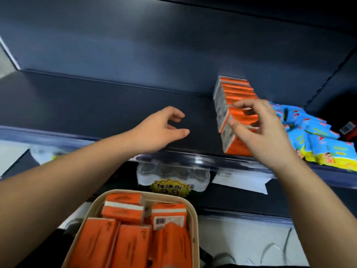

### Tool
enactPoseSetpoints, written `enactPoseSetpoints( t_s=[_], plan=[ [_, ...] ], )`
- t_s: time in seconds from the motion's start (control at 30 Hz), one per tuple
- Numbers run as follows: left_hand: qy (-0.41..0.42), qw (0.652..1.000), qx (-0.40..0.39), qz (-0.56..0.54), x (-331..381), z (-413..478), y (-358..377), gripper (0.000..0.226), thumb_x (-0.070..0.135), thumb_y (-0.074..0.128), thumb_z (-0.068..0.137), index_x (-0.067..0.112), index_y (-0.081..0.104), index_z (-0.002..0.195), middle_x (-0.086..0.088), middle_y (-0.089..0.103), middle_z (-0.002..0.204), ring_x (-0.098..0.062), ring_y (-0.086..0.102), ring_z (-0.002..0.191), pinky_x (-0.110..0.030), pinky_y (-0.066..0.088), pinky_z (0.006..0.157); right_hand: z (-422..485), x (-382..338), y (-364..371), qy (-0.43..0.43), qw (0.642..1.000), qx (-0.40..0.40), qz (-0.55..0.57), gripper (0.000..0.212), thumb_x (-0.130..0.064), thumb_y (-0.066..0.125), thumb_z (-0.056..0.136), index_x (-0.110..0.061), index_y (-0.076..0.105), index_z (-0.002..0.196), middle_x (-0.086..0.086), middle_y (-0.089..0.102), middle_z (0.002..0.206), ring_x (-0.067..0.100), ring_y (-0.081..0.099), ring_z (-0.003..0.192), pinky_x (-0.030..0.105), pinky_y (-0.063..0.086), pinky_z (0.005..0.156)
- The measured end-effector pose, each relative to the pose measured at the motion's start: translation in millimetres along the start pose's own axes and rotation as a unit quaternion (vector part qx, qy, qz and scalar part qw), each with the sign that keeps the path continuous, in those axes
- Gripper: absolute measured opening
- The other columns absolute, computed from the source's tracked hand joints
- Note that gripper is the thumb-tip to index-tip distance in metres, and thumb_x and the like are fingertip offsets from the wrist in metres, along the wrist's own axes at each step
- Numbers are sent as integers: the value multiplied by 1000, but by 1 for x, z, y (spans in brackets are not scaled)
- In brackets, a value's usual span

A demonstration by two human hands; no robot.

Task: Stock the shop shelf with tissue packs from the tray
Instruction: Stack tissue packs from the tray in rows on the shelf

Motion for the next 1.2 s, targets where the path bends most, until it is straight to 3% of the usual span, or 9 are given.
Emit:
enactPoseSetpoints(
  t_s=[0.1, 0.17, 0.4, 0.47, 0.57, 0.77, 0.87, 1.03, 1.2],
  plan=[
    [24, 1000, -7, 10, -13, -27, -19, 18, 26, 67, 88, 23, 66, 106, 9, 68, 96, -7, 67, 85, -17, 50, 72, -11, -30, 49, -14, 998, -66, 11, 27, -23, 69, 85, -23, 63, 111, -10, 56, 104, 7, 52, 97, 15, 38, 86],
    [37, 999, -1, 13, -31, -48, -25, 9, 24, 66, 89, 24, 70, 97, 8, 70, 86, -7, 66, 79, -22, 51, 75, -22, -46, 84, -14, 994, -104, 17, 24, -17, 70, 85, -23, 65, 108, -10, 58, 102, 7, 54, 96, 16, 39, 83],
    [-17, 999, -29, 5, -138, -108, 4, 8, 15, 66, 88, 22, 69, 91, 6, 69, 83, -4, 62, 76, -19, 49, 71, -94, -64, 209, 12, 966, -256, 25, 24, -14, 68, 85, -17, 65, 109, -6, 59, 102, 5, 56, 94, 17, 43, 84],
    [-35, 996, -55, 65, -168, -118, 10, 9, 18, 66, 87, 22, 68, 95, 4, 68, 90, -6, 63, 81, -15, 47, 71, -120, -55, 239, 44, 946, -321, 0, 28, -17, 65, 87, -19, 63, 115, -7, 58, 106, 6, 54, 98, 19, 42, 86],
    [-65, 971, -99, 210, -214, -128, 18, 27, 27, 62, 86, 26, 64, 113, 4, 60, 110, -14, 60, 101, -26, 46, 87, -161, -32, 274, 111, 914, -389, -30, 32, -19, 64, 86, -23, 58, 117, -8, 57, 108, 10, 57, 99, 26, 46, 87],
    [-92, 944, -117, 295, -246, -135, 28, 51, 31, 59, 82, 31, 48, 132, 3, 48, 132, -23, 41, 113, -39, 41, 98, -219, 10, 291, 257, 879, -395, -77, 66, -25, 65, 85, -22, 29, 140, 2, 39, 139, 23, 53, 119, 29, 43, 89],
    [-84, 942, -110, 305, -247, -134, 33, 51, 36, 59, 84, 37, 47, 134, 6, 47, 133, -22, 37, 113, -37, 39, 96, -242, 19, 295, 291, 860, -400, -124, 59, -34, 63, 86, -17, 31, 132, 7, 42, 134, 26, 54, 115, 33, 46, 89],
    [-93, 942, -102, 307, -251, -131, 35, 51, 43, 61, 84, 42, 47, 133, 10, 47, 134, -21, 34, 117, -40, 32, 98, -254, 13, 299, 265, 870, -374, -182, 52, -51, 56, 88, -21, 37, 126, 2, 57, 120, 22, 58, 108, 35, 49, 83],
    [-139, 936, -70, 314, -263, -134, 31, 58, 47, 61, 81, 38, 44, 135, 3, 42, 134, -23, 29, 120, -41, 27, 100, -277, 20, 305, 295, 820, -423, -247, 76, -68, 45, 86, -12, 36, 137, 8, 57, 129, 26, 57, 117, 35, 46, 92]
  ],
)
Point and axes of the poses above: each hand's wrist, its own z-axis towards the middle knuckle, its own y-axis out of the palm, x = y × z, the point moved 10 cm from there along z, towards the middle knuckle
